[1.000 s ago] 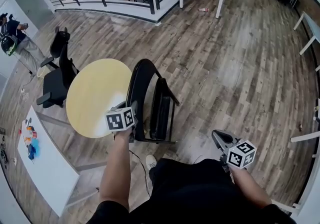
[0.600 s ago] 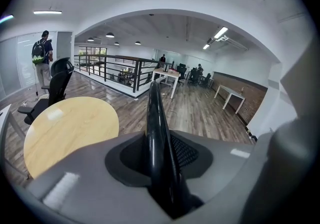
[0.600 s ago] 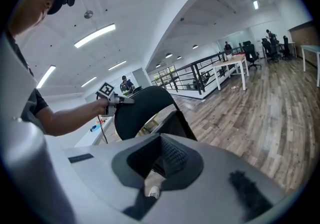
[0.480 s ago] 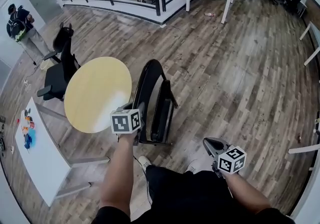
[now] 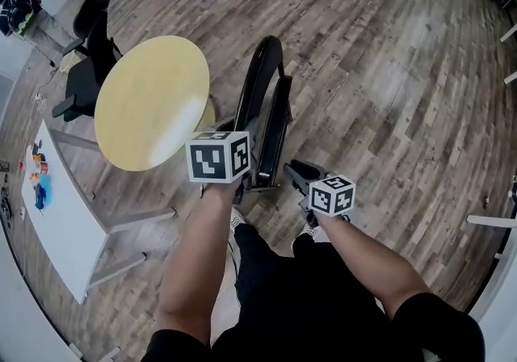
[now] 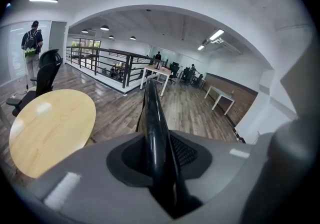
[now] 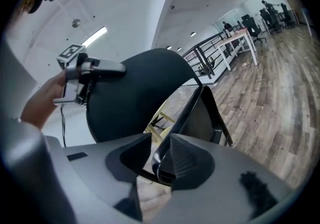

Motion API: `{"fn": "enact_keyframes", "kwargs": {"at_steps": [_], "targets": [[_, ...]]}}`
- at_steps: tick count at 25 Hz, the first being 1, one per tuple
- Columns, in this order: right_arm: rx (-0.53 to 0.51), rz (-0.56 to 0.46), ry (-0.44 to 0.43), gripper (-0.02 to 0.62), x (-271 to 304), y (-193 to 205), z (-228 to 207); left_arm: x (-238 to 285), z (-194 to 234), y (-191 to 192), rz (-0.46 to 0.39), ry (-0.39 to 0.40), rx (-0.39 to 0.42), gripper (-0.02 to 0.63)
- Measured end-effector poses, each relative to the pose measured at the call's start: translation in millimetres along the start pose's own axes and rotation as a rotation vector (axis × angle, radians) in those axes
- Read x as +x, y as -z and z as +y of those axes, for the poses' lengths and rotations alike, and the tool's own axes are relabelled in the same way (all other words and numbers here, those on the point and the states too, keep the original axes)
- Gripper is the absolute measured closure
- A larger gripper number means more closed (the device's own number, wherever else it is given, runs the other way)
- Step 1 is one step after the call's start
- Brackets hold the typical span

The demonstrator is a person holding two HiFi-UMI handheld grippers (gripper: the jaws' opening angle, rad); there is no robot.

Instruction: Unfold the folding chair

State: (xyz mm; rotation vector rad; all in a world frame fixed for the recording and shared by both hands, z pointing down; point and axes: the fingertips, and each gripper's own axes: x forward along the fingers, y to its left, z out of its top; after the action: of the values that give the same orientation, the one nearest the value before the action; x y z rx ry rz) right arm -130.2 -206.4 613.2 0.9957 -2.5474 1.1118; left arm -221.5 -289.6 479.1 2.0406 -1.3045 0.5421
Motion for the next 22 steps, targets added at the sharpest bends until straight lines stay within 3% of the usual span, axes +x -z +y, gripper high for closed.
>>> {"fn": "enact_keyframes", "kwargs": {"at_steps": [5,7,12,15,20,22], "targets": [[0.050,0.085,0.099,0.278,44,13,-25,8,-24,4,0.008,0.028,-0.001,0.506],[0.046,0.128,0.142,0.268,55,21,-30,10,-30,7,0.008,0.039,-0.002,0.505],[0.164,0.158,0.250,0.268,70,22,-39,15,-47,9,0.005,0.081,-0.025,0.486],[0.144,0.187,0.321,0.268,72,24,-49,18,-55,10,0.000,0.094,-0.027,0.482],[0.155,0.236,0.352,0.272,69,42,-62,18,-59,14,-0.007,0.127,-0.058,0.472],[0.146,0.240,0.362,0.302,66,45,-66,16,-56,14,-0.012,0.129,-0.062,0.474]]}}
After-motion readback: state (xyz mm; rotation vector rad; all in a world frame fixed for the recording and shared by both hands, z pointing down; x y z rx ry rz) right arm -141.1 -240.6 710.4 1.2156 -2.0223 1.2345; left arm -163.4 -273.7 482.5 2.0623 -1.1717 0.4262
